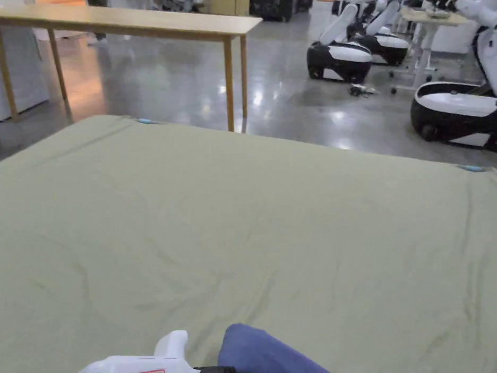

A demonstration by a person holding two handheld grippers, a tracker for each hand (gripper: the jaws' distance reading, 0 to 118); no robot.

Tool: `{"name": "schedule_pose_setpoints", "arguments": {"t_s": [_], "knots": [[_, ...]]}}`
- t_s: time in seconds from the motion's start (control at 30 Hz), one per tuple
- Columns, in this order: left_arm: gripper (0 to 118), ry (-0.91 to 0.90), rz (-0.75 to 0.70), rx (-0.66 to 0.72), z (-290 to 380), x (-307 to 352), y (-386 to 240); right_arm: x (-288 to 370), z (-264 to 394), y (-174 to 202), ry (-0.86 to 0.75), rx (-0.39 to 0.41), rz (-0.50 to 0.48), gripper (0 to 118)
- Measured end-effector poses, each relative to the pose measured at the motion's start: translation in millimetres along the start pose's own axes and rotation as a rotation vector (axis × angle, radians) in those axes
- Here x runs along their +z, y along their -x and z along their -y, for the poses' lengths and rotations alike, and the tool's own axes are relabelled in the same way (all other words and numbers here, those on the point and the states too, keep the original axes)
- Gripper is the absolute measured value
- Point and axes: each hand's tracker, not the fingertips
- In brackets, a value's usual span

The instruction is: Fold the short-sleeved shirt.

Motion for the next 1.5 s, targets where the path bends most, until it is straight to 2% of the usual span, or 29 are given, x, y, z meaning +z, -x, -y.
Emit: {"name": "schedule_pose_setpoints", "arguments": {"t_s": [0.3, 0.47, 0.57, 0.6, 0.7, 0.73, 0.8, 0.83, 0.9, 0.97, 1.0, 1.07, 1.13, 1.2, 1.27, 1.33, 1.43, 1.5], "knots": [[30, -0.056, -0.272, -0.041, -104.9, 159.3, 126.9, -13.6, 11.9, 42.0, 0.01, 0.039, -0.038, 10], [30, -0.068, -0.365, -0.045, -133.0, 219.6, 147.6, -21.2, 16.4, 51.7, 0.036, 0.059, -0.037, 10], [30, -0.09, -0.459, 0.053, -141.0, 236.3, 173.7, -22.6, 16.9, 56.4, 0.041, 0.065, -0.032, 10], [30, -0.097, -0.466, 0.091, -161.2, 248.0, 207.2, -21.3, 17.0, 58.2, 0.039, 0.067, -0.034, 10], [31, -0.122, -0.402, 0.154, -149.9, 247.9, 217.1, -17.6, 16.2, 60.7, 0.029, 0.07, -0.038, 10], [48, -0.131, -0.388, 0.167, -139.5, 244.8, 205.3, -17.0, 15.8, 60.6, 0.028, 0.07, -0.041, 10], [111, -0.126, -0.405, 0.148, -132.9, 246.4, 200.5, -15.0, 14.2, 59.5, 0.031, 0.078, -0.042, 10], [117, -0.122, -0.413, 0.122, -130.6, 251.6, 197.1, -13.0, 13.1, 59.4, 0.031, 0.087, -0.039, 10], [116, -0.166, -0.436, 0.112, -124.8, 270.9, 182.8, -6.0, 9.9, 58.2, 0.024, 0.097, -0.041, 10], [116, -0.235, -0.525, 0.085, -124.3, 290.5, 158.8, 1.6, 5.6, 56.3, 0.012, 0.097, -0.05, 10], [117, -0.268, -0.545, 0.05, -133.4, 300.9, 173.8, 5.2, 4.0, 55.3, 0.005, 0.098, -0.053, 10], [117, -0.3, -0.603, -0.062, -133.9, 304.0, 135.8, 11.7, -0.2, 51.5, -0.01, 0.108, -0.054, 10], [114, -0.331, -0.72, -0.204, -128.7, 294.1, 82.4, 17.7, -7.5, 47.8, -0.031, 0.117, -0.048, 10], [98, -0.431, -0.767, -0.383, -111.7, 271.7, 25.4, 24.7, -21.3, 43.7, -0.065, 0.134, -0.039, 10], [53, -0.545, -0.756, -0.498, -89.4, 246.4, -27.9, 33.3, -38.4, 42.3, -0.122, 0.17, -0.009, 10], [19, -0.662, -0.756, -0.591, -66.7, 211.9, -74.7, 41.8, -60.3, 43.4, -0.164, 0.223, 0.007, 10], [6, -0.857, -0.708, -0.654, -29.5, 162.3, -126.5, 55.7, -97.1, 52.7, -0.256, 0.357, 0.059, 10], [6, -0.89, -0.594, -0.637, -11.2, 133.6, -162.8, 64.0, -123.3, 60.6, -0.325, 0.426, 0.107, 10]]}}
